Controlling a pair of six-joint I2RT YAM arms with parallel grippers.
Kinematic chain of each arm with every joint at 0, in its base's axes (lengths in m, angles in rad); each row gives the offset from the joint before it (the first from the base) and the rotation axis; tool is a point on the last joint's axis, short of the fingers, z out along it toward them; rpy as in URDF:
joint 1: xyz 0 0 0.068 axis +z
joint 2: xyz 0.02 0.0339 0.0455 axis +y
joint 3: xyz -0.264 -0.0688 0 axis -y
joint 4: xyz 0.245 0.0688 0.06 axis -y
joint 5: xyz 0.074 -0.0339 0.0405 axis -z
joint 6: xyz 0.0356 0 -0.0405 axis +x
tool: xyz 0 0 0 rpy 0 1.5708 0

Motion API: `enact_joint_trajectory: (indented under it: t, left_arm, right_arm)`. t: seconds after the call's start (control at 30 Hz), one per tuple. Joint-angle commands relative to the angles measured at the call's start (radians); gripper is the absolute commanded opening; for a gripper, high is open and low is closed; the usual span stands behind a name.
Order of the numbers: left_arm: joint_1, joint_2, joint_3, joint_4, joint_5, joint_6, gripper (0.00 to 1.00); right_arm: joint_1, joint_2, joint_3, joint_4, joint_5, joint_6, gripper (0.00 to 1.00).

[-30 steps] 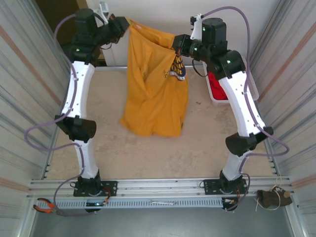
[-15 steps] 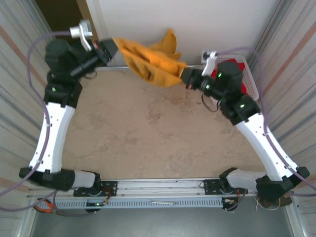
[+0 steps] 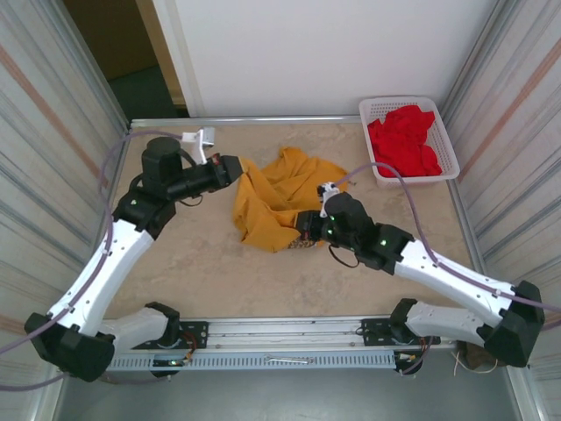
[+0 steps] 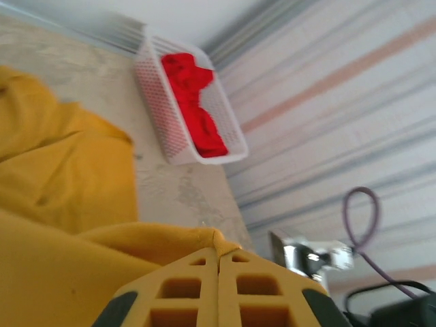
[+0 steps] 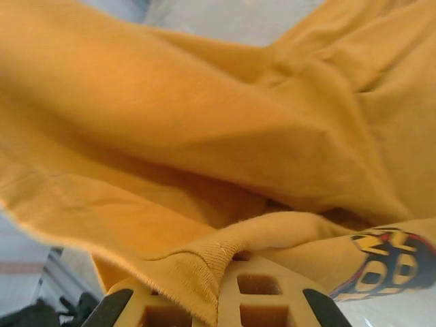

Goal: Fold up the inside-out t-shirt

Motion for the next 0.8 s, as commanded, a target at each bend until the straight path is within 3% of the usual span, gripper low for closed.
enact_joint_trajectory:
  t: [0.0, 0.1, 0.13, 0.17, 0.2, 0.23, 0.37, 0.5, 0.63, 0.77]
  left_arm:
    - [-0.086, 0.133, 0.030, 0.068, -0.049, 0.018, 0.00]
    - [-0.181, 0.280, 0.091, 0.108, -0.079, 0.017, 0.00]
    - [-0.213, 0.334, 0.115, 0.123, -0.092, 0.020, 0.00]
    - [-0.242, 0.389, 0.137, 0.143, -0.097, 0.021, 0.00]
    - [-0.265, 0.439, 0.161, 0.152, -0.096, 0.017, 0.01]
    - [-0.283, 0.499, 0.202, 0.159, -0.084, 0.017, 0.07]
    - [-0.310, 0.647, 0.328, 0.128, -0.037, 0.050, 0.40]
    - [-0.263, 0.571, 0.280, 0.093, -0.056, 0.104, 0.60]
    - [-0.185, 0.367, 0.073, 0.028, -0.115, 0.155, 0.69]
    - [-0.138, 0.156, -0.178, -0.058, -0.263, 0.200, 0.75]
  right_arm:
    - [-0.055, -0.036, -0.078, -0.095, 0.134, 0.137, 0.00]
    - [-0.124, -0.079, -0.133, -0.219, 0.183, 0.227, 0.02]
    - [-0.144, -0.095, -0.146, -0.259, 0.208, 0.247, 0.18]
    - [-0.158, -0.112, -0.152, -0.323, 0.239, 0.272, 0.41]
    - [-0.171, -0.130, -0.154, -0.365, 0.257, 0.284, 0.56]
    - [-0.178, -0.157, -0.159, -0.404, 0.281, 0.296, 0.63]
    - [-0.184, -0.280, -0.151, -0.509, 0.345, 0.303, 0.68]
    - [-0.182, -0.370, -0.138, -0.509, 0.320, 0.240, 0.70]
    - [-0.178, -0.330, -0.131, -0.406, 0.204, 0.146, 0.71]
    - [-0.109, -0.146, -0.052, -0.313, 0.149, 0.073, 0.76]
